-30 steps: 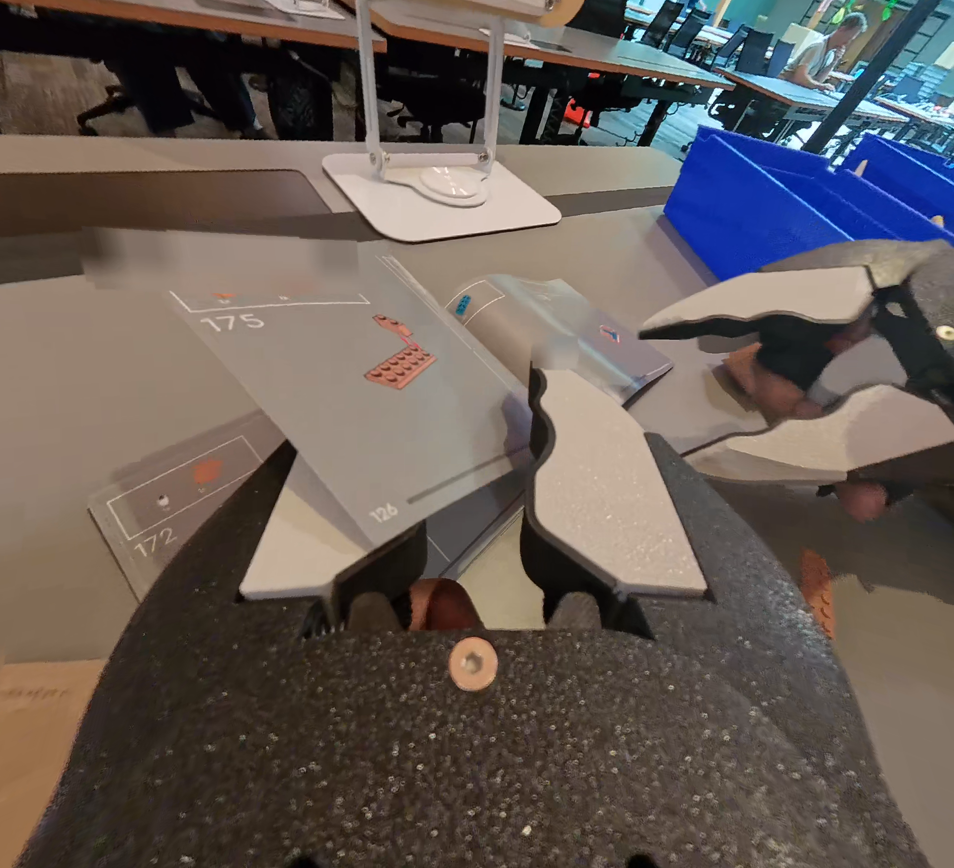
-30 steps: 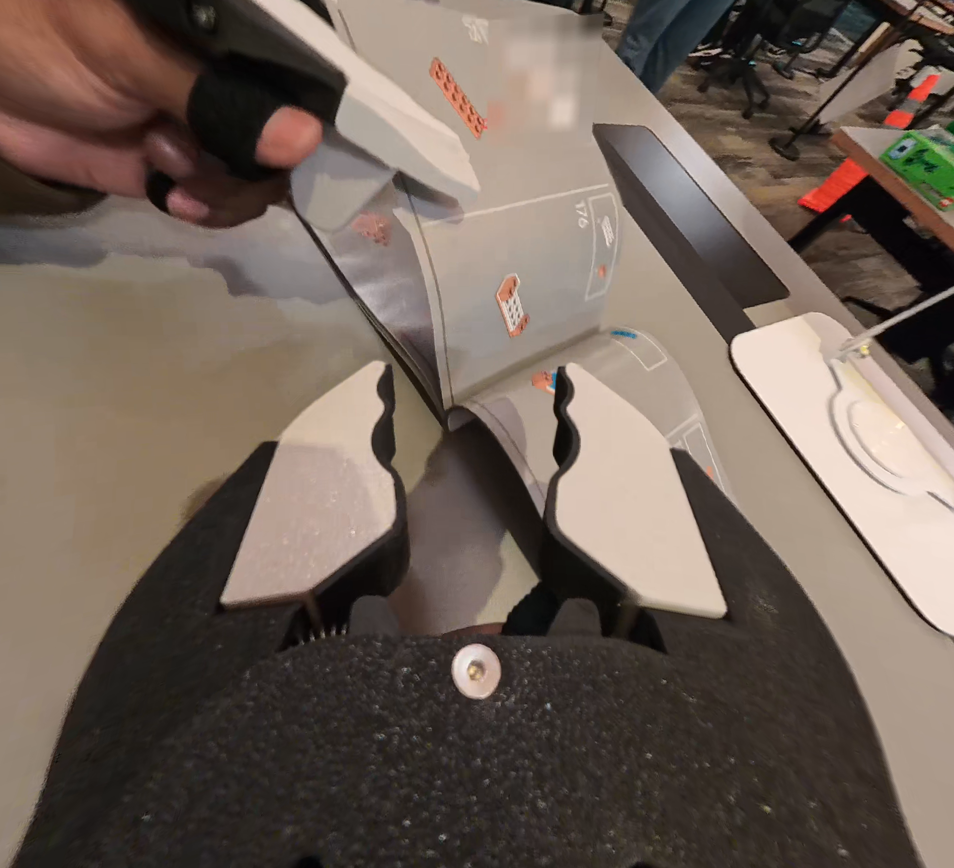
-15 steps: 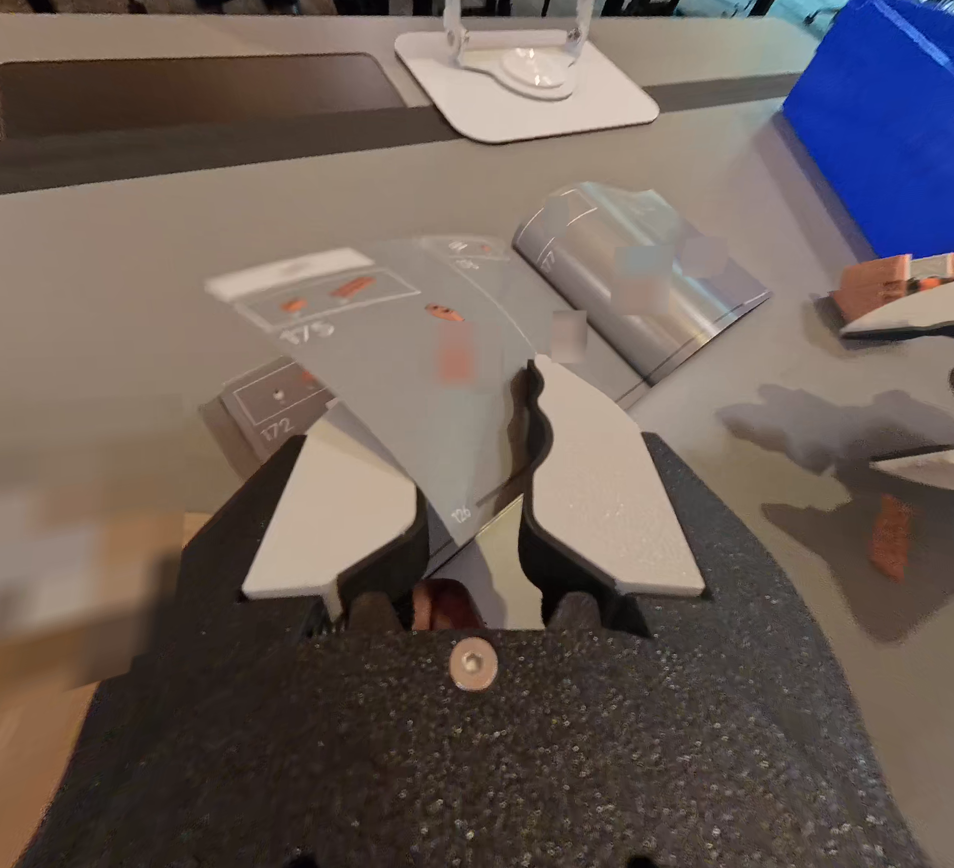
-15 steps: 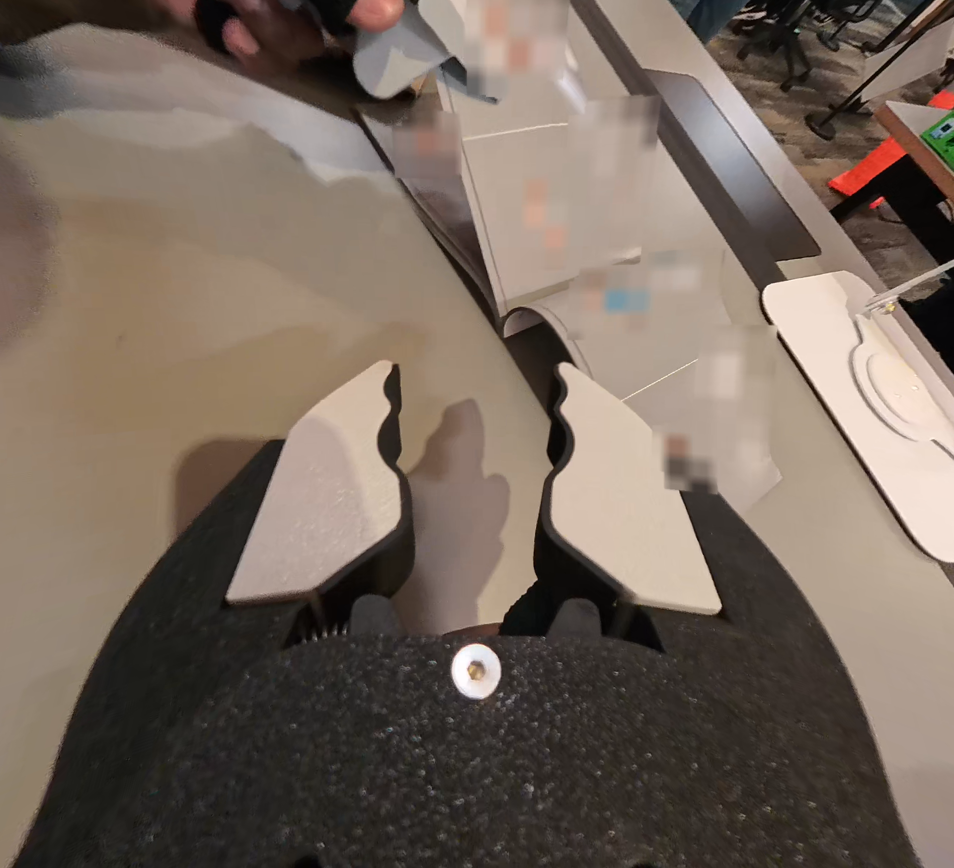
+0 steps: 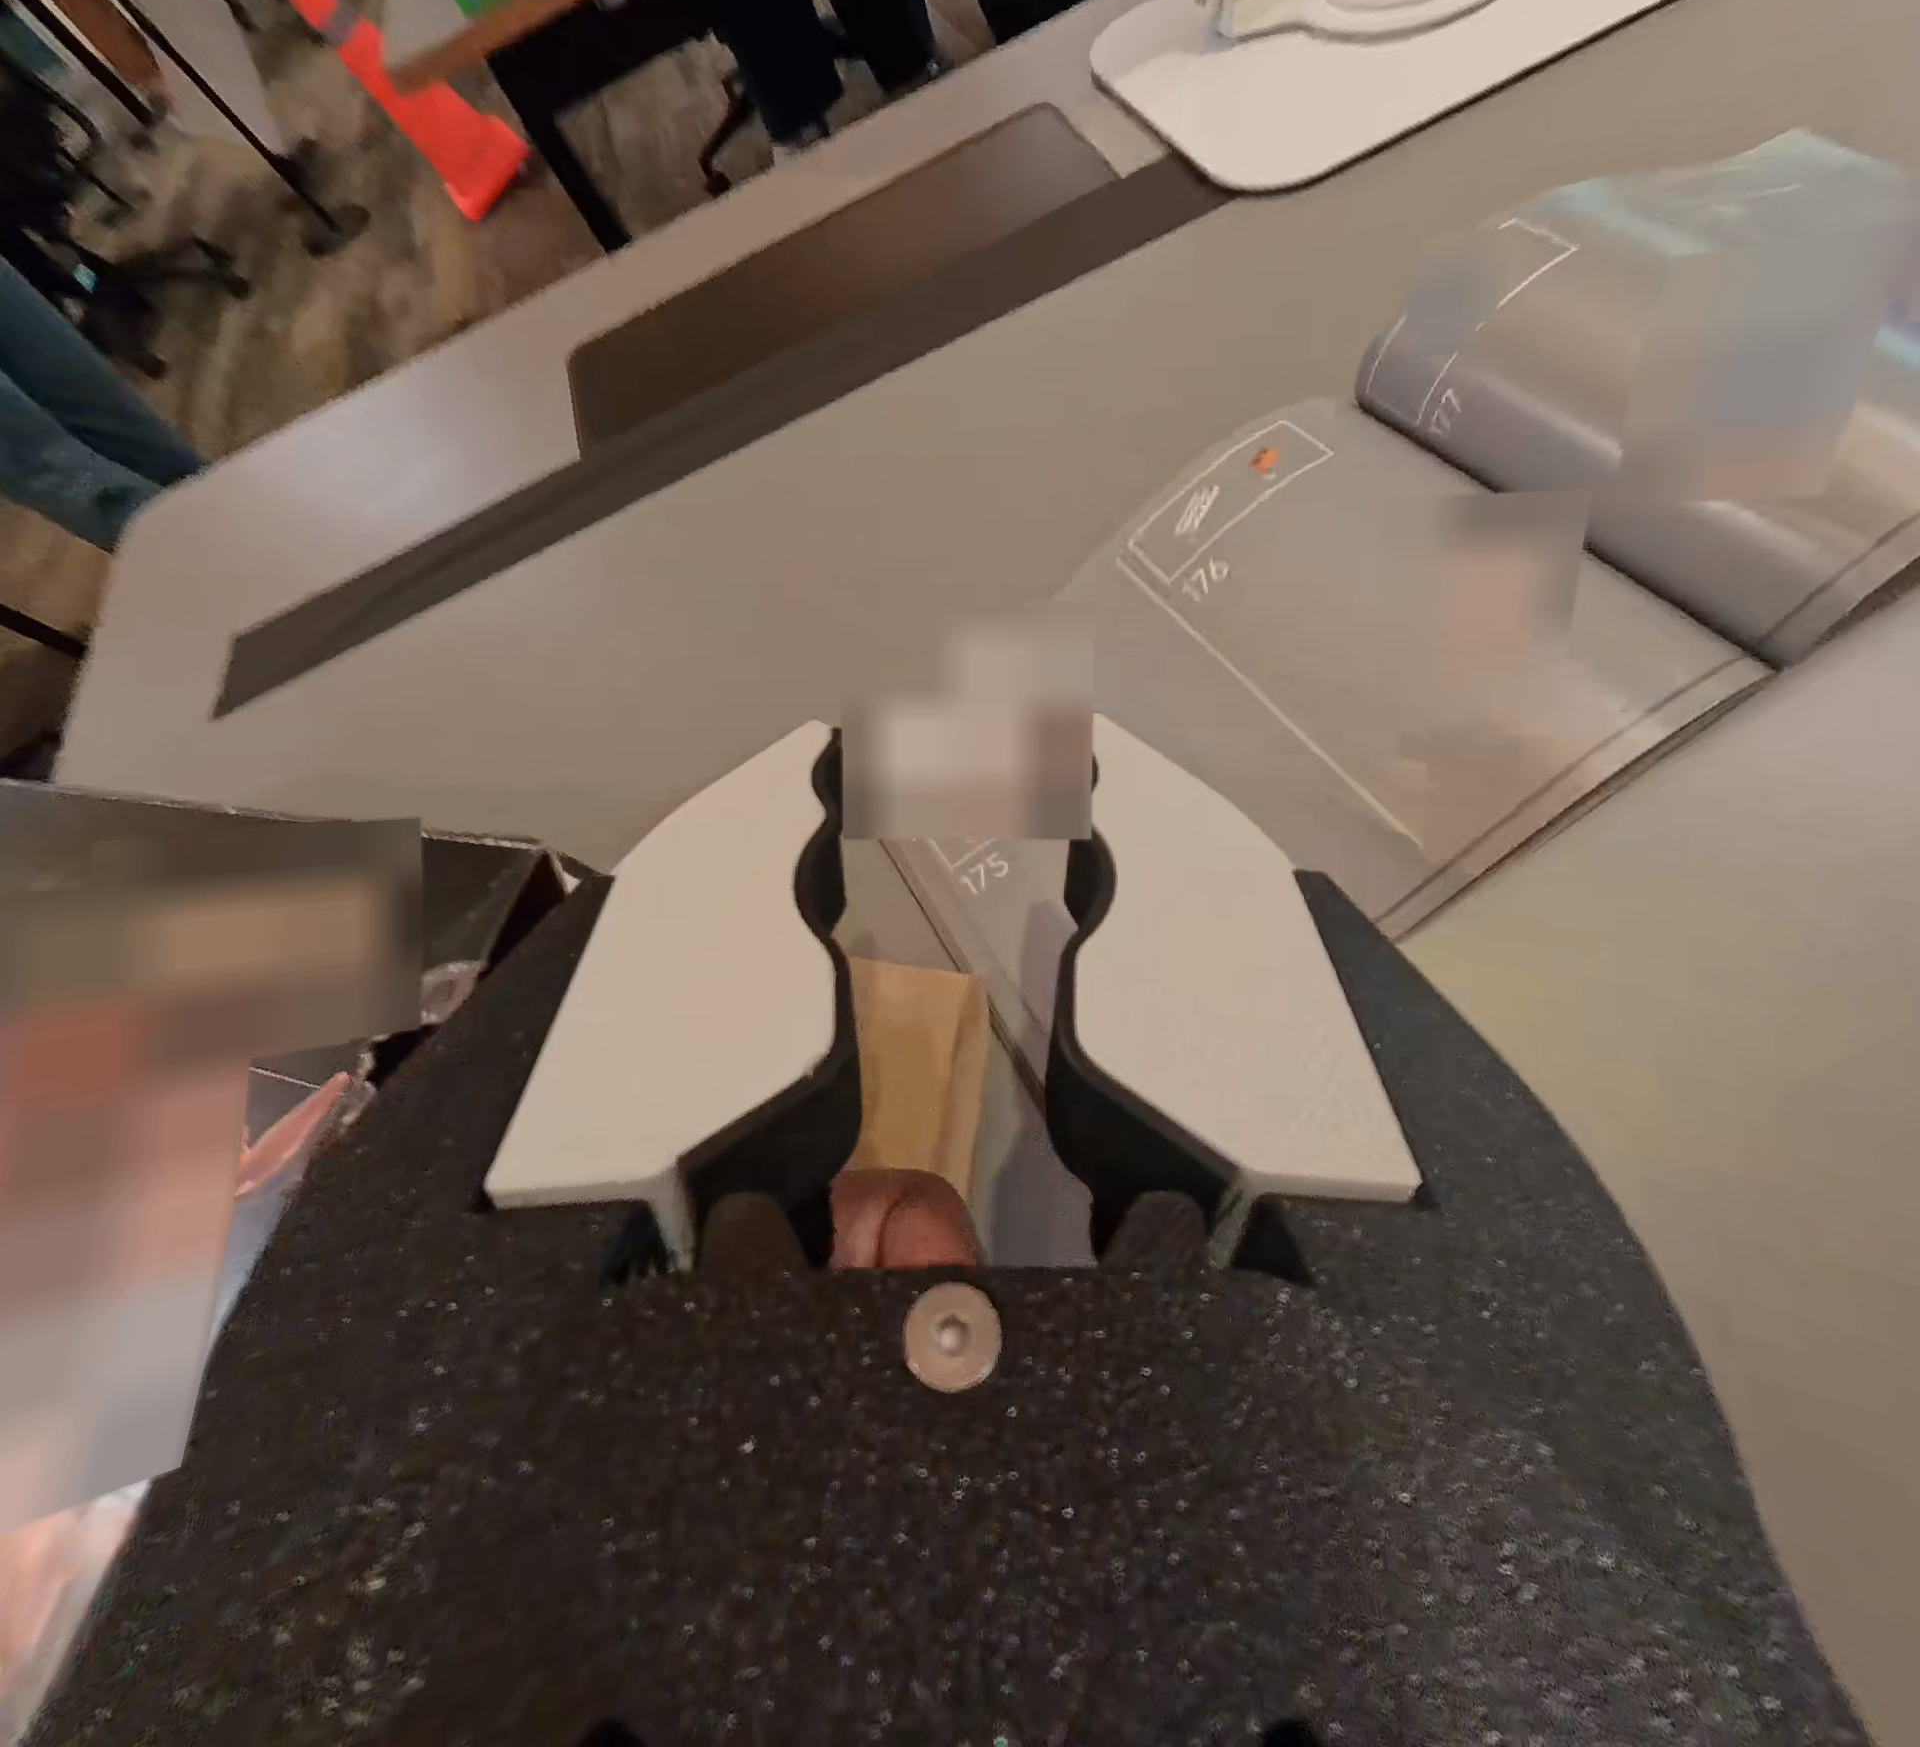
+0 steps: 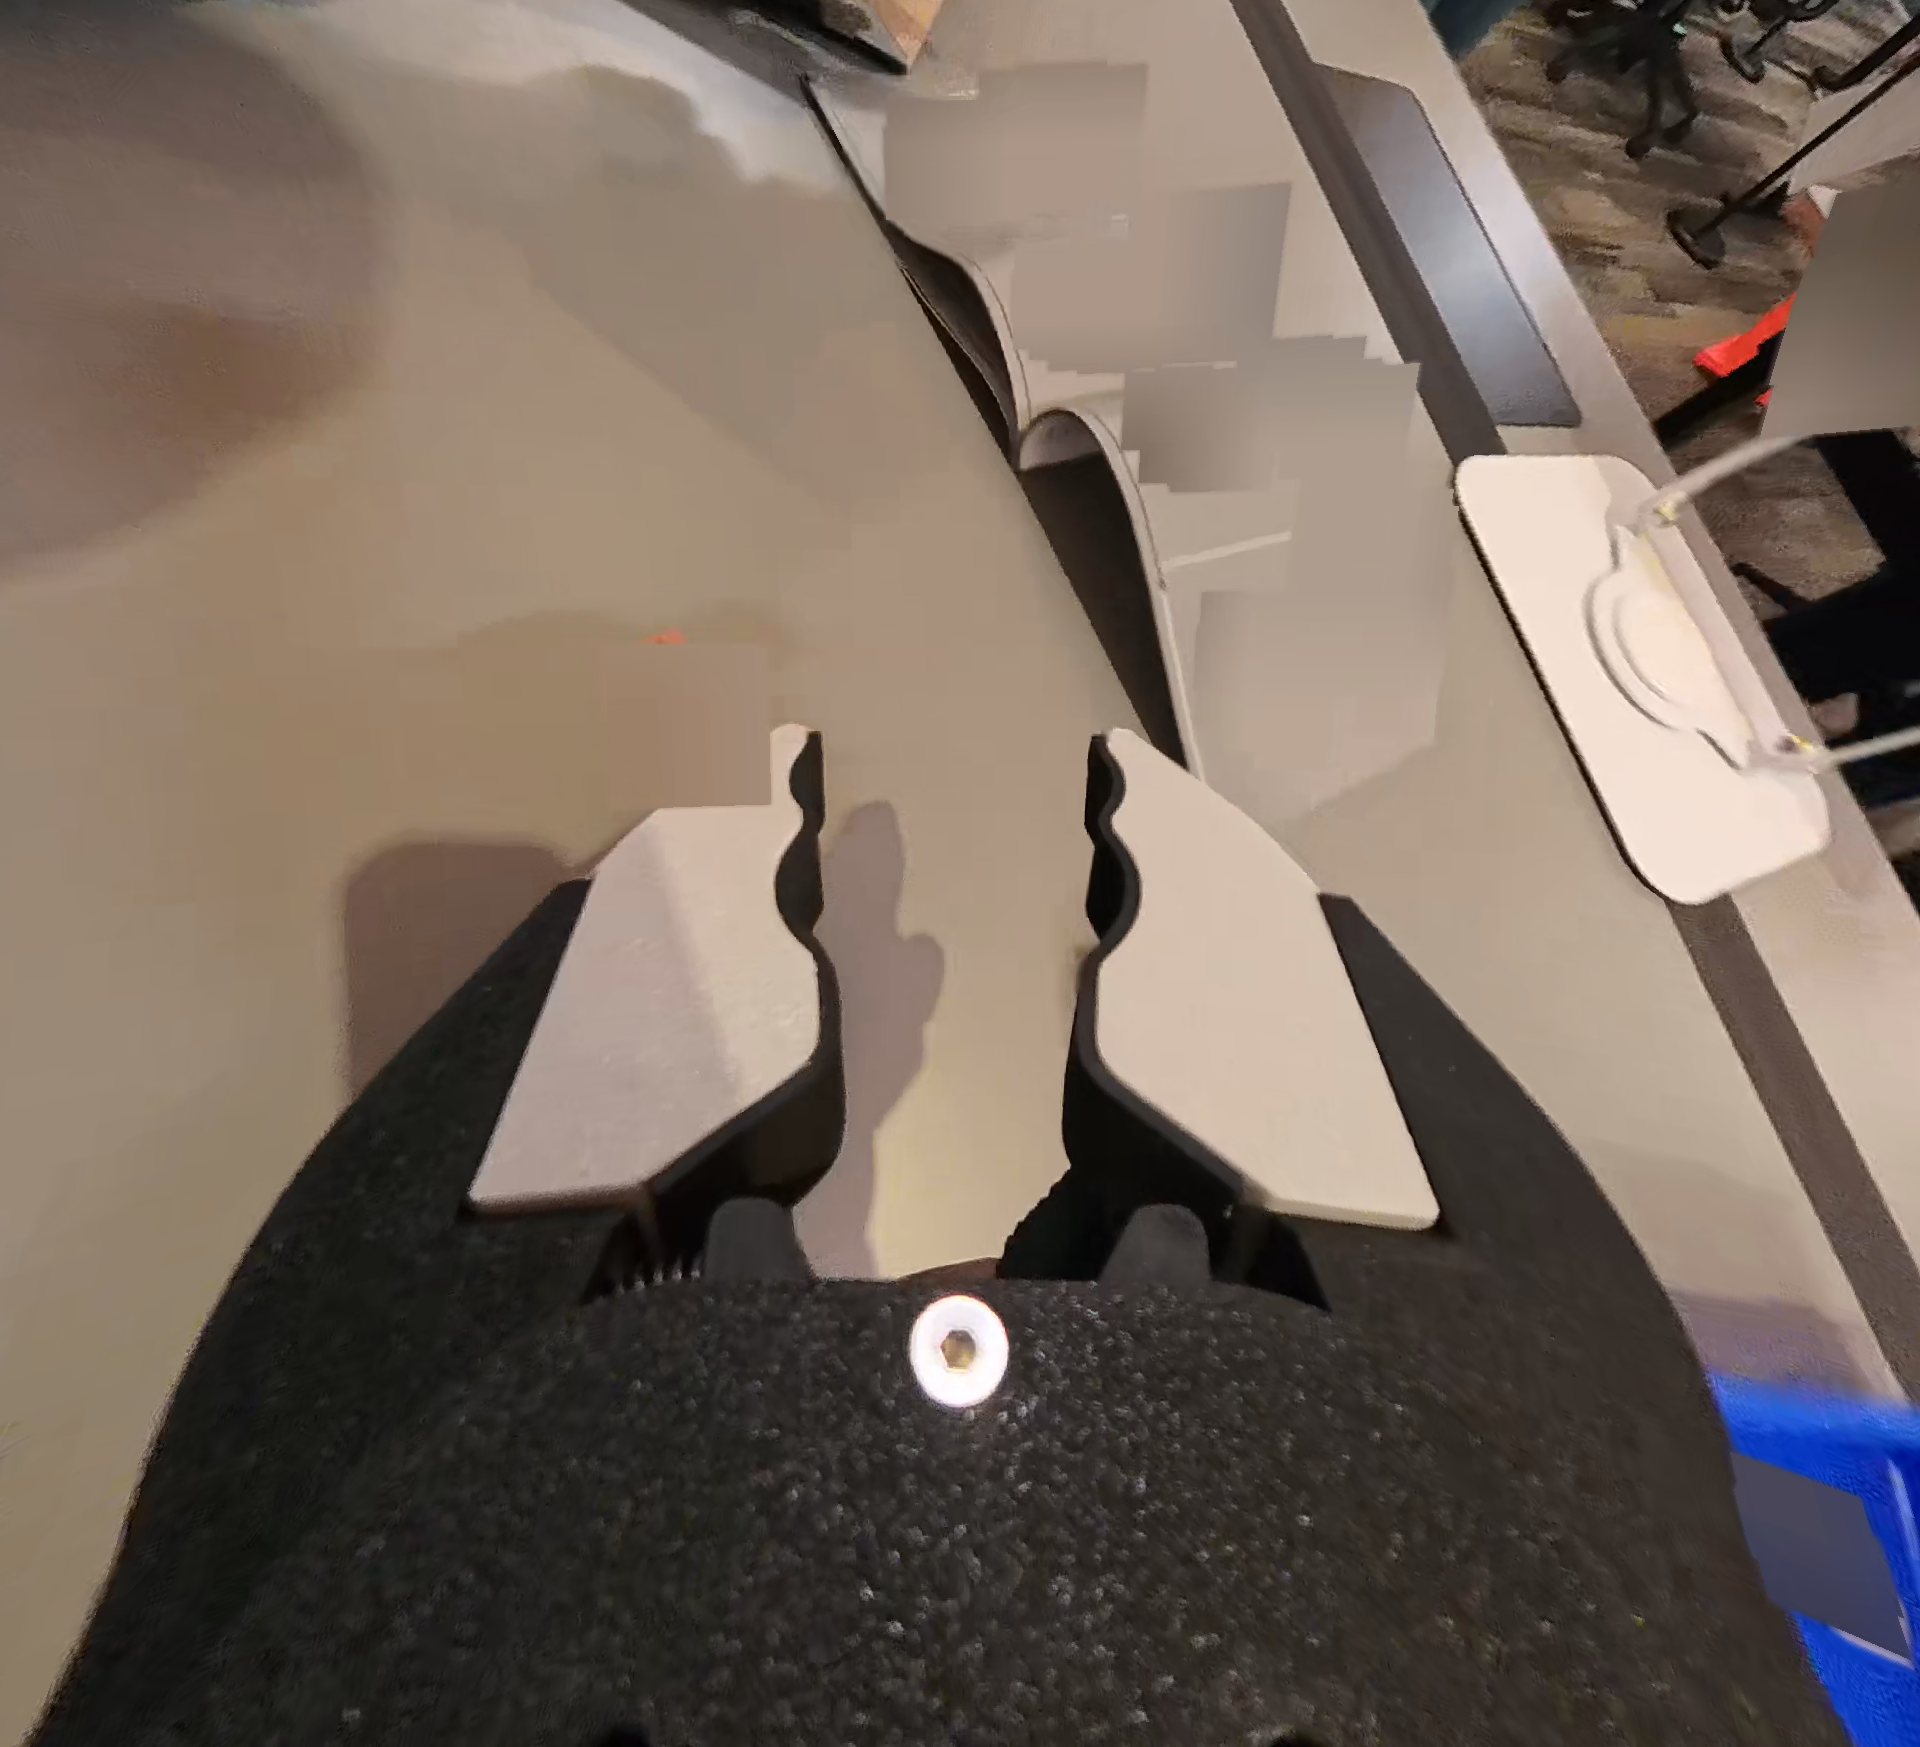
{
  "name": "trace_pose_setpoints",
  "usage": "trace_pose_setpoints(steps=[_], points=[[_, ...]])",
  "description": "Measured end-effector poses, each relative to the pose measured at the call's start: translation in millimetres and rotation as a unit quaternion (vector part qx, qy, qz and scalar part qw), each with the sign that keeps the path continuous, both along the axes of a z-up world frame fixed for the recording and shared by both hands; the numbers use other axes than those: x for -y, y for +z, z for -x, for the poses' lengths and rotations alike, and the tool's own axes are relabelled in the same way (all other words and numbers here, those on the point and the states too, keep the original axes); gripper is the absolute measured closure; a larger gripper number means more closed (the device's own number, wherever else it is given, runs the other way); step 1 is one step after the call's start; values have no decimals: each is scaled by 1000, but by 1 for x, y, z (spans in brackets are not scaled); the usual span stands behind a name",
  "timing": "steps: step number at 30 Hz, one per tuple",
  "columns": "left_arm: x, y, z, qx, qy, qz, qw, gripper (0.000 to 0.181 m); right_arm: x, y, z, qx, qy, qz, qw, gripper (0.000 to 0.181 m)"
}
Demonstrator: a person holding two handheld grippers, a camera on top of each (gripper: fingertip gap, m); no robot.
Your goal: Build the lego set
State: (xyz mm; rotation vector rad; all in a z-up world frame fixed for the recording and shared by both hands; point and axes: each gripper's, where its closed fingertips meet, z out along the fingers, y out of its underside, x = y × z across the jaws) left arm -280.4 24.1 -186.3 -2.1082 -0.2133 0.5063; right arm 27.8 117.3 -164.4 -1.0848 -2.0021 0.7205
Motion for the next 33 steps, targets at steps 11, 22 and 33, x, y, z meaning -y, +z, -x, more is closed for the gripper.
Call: trace_pose_setpoints(steps=[11,22,33], points=[[-43,20,-87,42,-190,-128,973,144,-130,34,-109,107,-76,-91,987,139],[-70,2,-148,32,-262,-135,955,148,-252,-19,-156,310,-51,-90,945,140],[-72,-6,-146,30,-244,-133,960,149,-296,-66,-98,341,-21,-86,936,149]])
